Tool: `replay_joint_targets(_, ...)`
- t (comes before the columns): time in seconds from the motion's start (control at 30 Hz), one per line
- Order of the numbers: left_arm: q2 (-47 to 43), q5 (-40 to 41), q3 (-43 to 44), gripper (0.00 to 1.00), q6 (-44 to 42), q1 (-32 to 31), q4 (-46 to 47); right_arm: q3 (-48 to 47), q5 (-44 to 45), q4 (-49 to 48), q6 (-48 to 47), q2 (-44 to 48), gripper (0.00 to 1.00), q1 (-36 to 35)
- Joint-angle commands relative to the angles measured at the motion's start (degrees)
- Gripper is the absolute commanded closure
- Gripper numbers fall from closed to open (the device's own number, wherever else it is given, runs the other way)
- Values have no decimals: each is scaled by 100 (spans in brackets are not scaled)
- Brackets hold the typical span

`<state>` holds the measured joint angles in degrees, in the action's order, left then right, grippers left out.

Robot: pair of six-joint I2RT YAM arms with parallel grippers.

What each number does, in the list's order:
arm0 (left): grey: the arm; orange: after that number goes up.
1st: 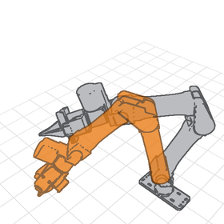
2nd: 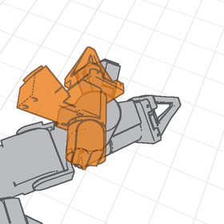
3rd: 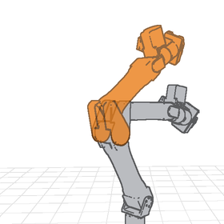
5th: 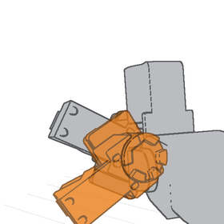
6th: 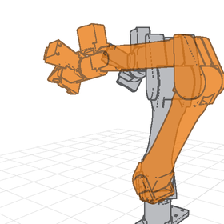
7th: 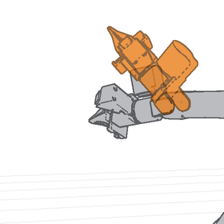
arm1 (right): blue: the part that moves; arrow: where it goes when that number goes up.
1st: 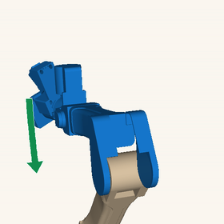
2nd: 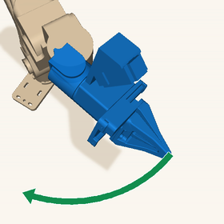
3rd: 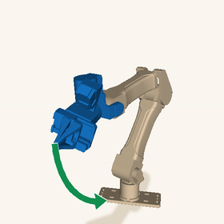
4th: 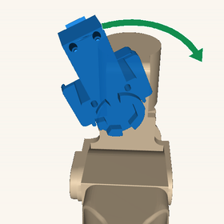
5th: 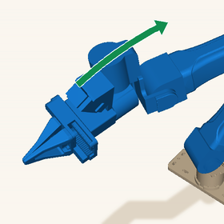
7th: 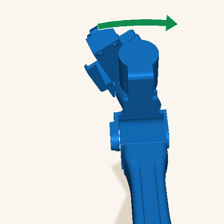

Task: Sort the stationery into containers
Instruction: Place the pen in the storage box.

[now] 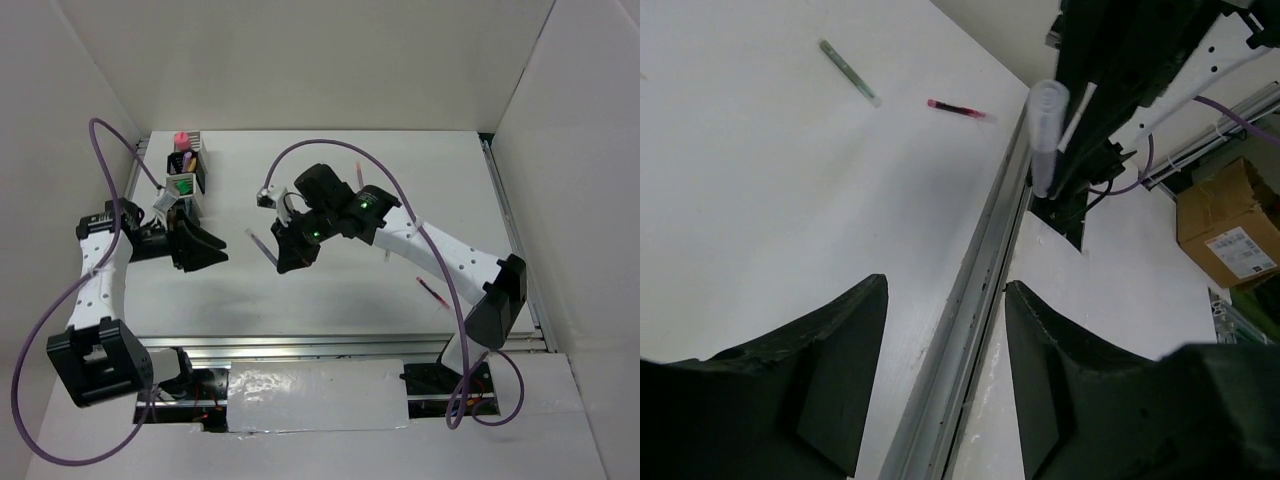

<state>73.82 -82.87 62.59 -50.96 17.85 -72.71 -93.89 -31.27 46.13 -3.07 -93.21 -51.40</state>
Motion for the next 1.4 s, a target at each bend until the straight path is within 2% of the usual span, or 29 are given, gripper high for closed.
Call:
replay_joint_targets(0.0,-691,-1134,26,36,-101,-18,-245,-244,-99,-43,-18,13,100,-37)
replay_joint_targets(0.07,-816,-1152,86,35,-255,-18,-531,-288,-134,-34,-9,13,100,-55)
replay_joint_targets(0.4,-1001,-1161,105,27,-239,-27,-508,-525,-134,133,-299,31,100,-450)
replay_joint_targets(0.6,-1159,-1179,43,28,-169,-36,-481,-648,-99,203,-396,-101,100,-749)
replay_joint_targets(1.37,-1406,-1179,17,32,77,-97,-490,-929,279,212,-537,-523,100,-1048)
